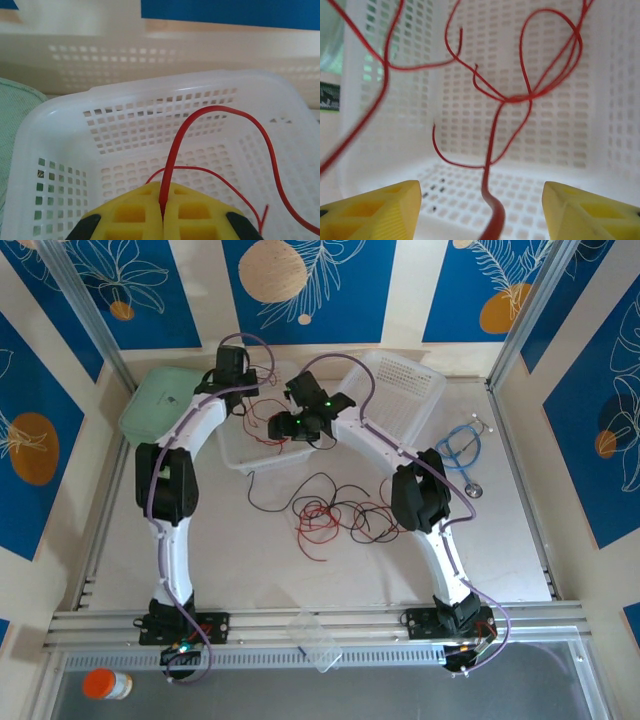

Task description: Untangle the cables

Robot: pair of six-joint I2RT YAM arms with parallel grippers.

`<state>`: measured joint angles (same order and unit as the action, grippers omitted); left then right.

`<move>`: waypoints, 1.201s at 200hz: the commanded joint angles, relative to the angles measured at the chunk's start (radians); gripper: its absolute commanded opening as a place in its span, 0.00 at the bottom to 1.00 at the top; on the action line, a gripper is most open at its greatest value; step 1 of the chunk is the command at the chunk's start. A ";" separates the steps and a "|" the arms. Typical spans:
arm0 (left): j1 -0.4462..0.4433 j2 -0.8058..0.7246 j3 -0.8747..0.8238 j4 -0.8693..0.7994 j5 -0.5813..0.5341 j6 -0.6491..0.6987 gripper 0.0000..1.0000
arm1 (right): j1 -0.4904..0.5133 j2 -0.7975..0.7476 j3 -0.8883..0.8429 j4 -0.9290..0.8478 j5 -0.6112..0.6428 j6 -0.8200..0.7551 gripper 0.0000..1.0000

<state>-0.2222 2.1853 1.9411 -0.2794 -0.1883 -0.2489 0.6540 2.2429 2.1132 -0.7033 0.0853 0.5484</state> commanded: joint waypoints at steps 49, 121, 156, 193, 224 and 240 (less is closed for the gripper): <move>0.007 0.139 0.144 -0.113 0.043 -0.003 0.00 | -0.001 -0.034 0.249 -0.482 -0.057 -0.070 0.66; 0.006 0.150 0.236 -0.285 0.222 0.016 0.42 | -0.009 -0.355 -0.090 -0.354 -0.044 -0.014 0.66; 0.004 0.130 0.339 -0.432 0.333 0.043 0.70 | -0.036 -0.535 -0.348 -0.282 0.018 0.079 0.66; 0.005 0.106 0.438 -0.610 0.339 0.071 0.81 | -0.072 -0.649 -0.597 -0.199 0.048 0.162 0.64; 0.005 0.096 0.452 -0.702 0.322 0.089 0.95 | -0.052 -0.651 -0.698 -0.154 0.083 0.181 0.61; 0.005 0.117 0.468 -0.768 0.326 0.092 0.95 | -0.037 -0.635 -0.721 -0.144 0.110 0.191 0.59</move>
<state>-0.2188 2.3257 2.3672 -0.8890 0.1230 -0.1772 0.5926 1.6020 1.4185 -0.8978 0.1474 0.6994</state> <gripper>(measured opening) 0.951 0.600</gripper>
